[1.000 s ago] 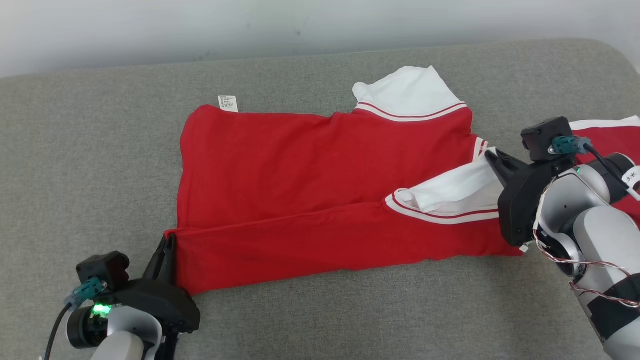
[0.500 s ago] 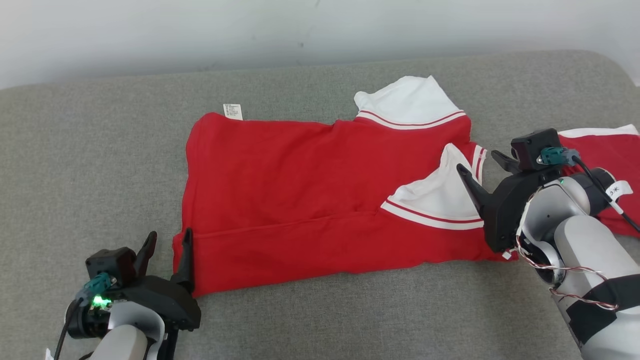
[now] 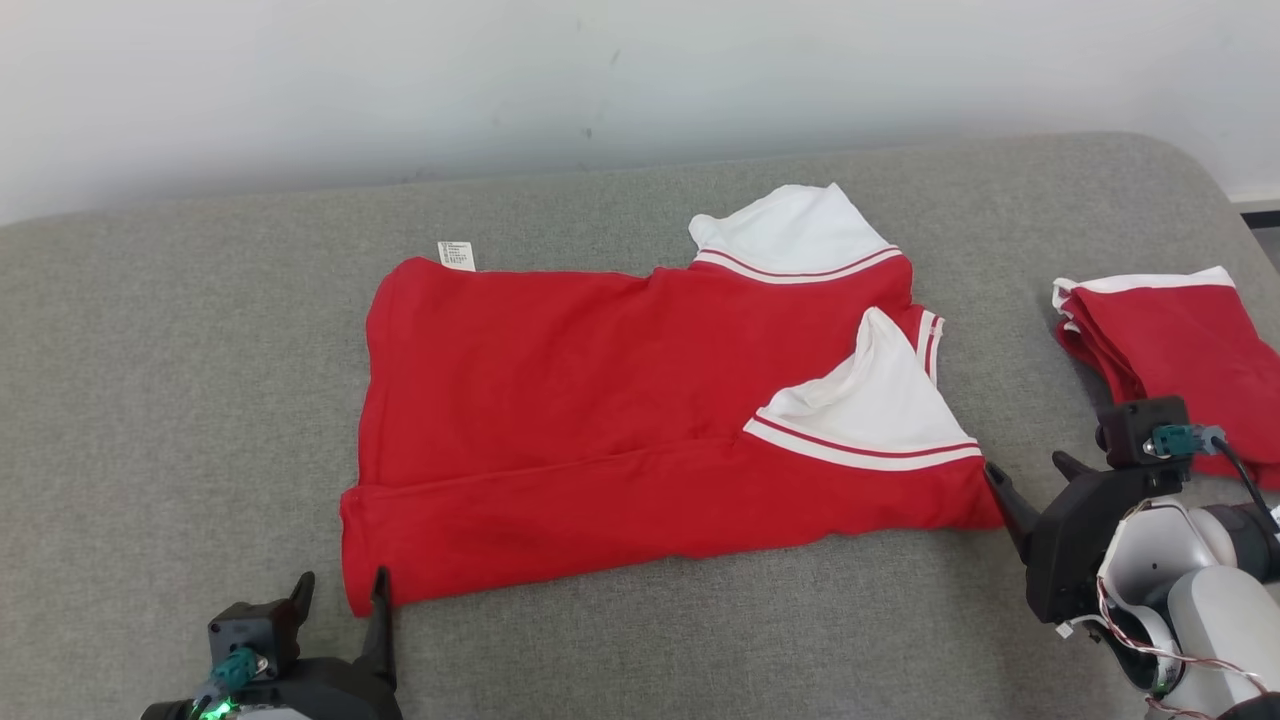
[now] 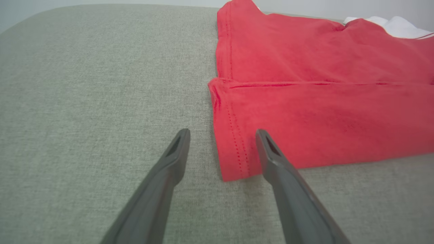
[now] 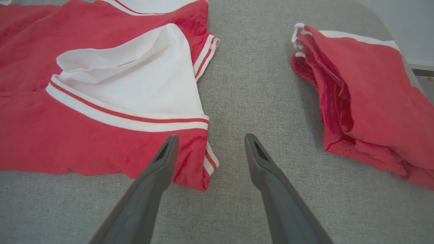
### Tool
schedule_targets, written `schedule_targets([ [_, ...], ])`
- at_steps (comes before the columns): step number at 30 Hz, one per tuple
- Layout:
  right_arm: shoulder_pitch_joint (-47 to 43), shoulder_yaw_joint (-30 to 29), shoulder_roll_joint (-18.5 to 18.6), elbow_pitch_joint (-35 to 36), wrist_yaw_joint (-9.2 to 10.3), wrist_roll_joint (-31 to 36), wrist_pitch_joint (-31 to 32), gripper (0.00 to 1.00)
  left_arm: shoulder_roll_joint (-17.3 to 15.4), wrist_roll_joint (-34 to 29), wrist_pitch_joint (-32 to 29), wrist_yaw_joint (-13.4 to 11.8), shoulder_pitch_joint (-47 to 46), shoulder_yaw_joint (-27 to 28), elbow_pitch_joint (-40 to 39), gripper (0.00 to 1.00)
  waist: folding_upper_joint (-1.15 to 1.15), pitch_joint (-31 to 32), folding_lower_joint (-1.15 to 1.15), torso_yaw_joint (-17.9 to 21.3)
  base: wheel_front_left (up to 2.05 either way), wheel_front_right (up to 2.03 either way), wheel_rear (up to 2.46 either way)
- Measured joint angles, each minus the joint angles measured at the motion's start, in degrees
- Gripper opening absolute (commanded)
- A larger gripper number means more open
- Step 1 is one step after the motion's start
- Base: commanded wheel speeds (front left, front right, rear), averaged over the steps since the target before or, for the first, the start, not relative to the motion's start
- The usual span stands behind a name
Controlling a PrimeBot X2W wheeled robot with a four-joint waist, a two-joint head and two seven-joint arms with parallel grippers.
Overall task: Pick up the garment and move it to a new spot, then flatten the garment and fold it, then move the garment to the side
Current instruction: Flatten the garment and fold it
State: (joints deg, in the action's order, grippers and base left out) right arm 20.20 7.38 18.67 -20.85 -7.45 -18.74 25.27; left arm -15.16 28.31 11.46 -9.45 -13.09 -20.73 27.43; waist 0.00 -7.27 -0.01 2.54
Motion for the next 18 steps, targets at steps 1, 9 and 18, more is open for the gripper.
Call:
schedule_targets([
  [1, -0.3, -0.7, -0.6, 0.1, 0.0, 0.4, 0.5, 1.0, -0.1, -0.1, -0.5, -0.6, 0.0, 0.0, -0.2, 1.0, 0.0, -0.2, 0.0, 0.1, 0.0, 0.0, 0.0],
  [9, 0.8, -3.1, -3.9, -1.2, 0.0, 2.9, 3.5, 1.0, 0.0, -1.1, -3.6, -2.6, -1.8, -1.1, -0.4, 1.0, 0.0, -2.1, 0.0, 0.3, 0.0, 0.0, 0.0],
  [18, 4.1, -4.0, -5.6, -7.0, 0.0, 4.4, 4.9, 1.0, 0.2, -1.6, -5.5, -2.6, -5.8, -2.3, 1.2, 1.0, 0.0, -5.1, 0.01, -0.6, 0.0, 0.0, 0.0],
])
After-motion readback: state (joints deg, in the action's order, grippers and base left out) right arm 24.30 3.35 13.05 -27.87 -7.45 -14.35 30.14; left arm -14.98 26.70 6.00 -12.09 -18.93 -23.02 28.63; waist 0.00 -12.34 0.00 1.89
